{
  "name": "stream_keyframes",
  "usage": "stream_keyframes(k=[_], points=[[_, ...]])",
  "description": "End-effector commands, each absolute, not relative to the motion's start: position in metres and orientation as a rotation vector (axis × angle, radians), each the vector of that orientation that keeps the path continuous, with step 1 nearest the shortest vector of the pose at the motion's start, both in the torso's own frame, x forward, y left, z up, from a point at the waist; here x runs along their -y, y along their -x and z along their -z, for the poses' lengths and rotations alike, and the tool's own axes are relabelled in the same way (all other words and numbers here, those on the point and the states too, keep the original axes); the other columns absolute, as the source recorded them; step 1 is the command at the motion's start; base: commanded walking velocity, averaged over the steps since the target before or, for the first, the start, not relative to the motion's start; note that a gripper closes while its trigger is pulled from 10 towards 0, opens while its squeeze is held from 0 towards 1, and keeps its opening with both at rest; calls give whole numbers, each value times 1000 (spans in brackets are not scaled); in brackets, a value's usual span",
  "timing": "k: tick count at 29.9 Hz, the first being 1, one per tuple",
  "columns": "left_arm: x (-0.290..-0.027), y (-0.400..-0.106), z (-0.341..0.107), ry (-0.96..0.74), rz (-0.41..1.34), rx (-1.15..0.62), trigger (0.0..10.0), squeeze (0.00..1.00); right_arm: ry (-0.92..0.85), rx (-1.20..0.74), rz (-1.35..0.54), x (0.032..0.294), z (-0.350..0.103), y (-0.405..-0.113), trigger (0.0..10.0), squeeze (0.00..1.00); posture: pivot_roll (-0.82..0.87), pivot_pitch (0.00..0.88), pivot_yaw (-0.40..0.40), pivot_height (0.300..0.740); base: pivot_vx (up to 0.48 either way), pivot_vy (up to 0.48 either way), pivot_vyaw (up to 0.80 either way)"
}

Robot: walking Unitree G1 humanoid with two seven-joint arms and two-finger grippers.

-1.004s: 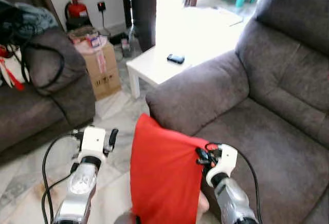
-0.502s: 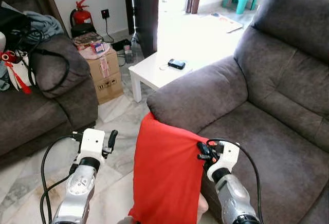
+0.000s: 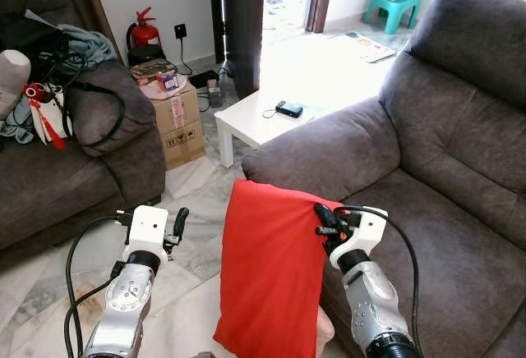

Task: Move the pillow to the sofa from floor

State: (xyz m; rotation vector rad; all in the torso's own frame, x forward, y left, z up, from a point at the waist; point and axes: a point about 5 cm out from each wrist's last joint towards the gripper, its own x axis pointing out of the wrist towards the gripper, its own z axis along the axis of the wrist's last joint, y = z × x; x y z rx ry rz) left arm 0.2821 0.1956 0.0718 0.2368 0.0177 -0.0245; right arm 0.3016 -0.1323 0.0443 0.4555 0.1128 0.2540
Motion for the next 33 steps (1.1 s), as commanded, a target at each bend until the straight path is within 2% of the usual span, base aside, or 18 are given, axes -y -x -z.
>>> stream_keyframes(k=[1, 3, 13, 17, 20, 23, 29, 33], points=[[-195, -286, -78, -251, 33, 7, 10000, 0, -433, 114, -296, 137, -92, -318, 10000, 0, 117, 0, -59, 728, 0, 0, 0], [-194, -287, -79, -250, 33, 8, 10000, 0, -435, 133, -334, 130, -101, -318, 10000, 0, 118, 0, -61, 740, 0, 0, 0], [-195, -286, -78, -251, 28, 5, 10000, 0, -424, 118, -418, 119, -109, -317, 10000, 0, 128, 0, -68, 740, 0, 0, 0], [-197, -285, -79, -254, 25, 5, 10000, 0, -447, 151, -684, 92, -134, -307, 10000, 0, 127, 0, -70, 740, 0, 0, 0], [-196, -285, -79, -255, 26, 5, 10000, 0, -443, 149, -730, 88, -137, -305, 10000, 0, 127, 0, -70, 740, 0, 0, 0], [-195, -285, -79, -253, 31, 6, 10000, 0, -431, 132, -932, 75, -149, -289, 10000, 0, 127, 0, -69, 740, 0, 0, 0], [-194, -286, -79, -254, 40, 3, 10000, 0, -510, 146, -1079, 78, -156, -272, 10000, 0, 125, 0, -67, 740, 0, 0, 0], [-194, -286, -78, -253, 43, -1, 10000, 0, -492, 109, -1014, 84, -149, -272, 10000, 0, 127, 0, -67, 740, 0, 0, 0]])
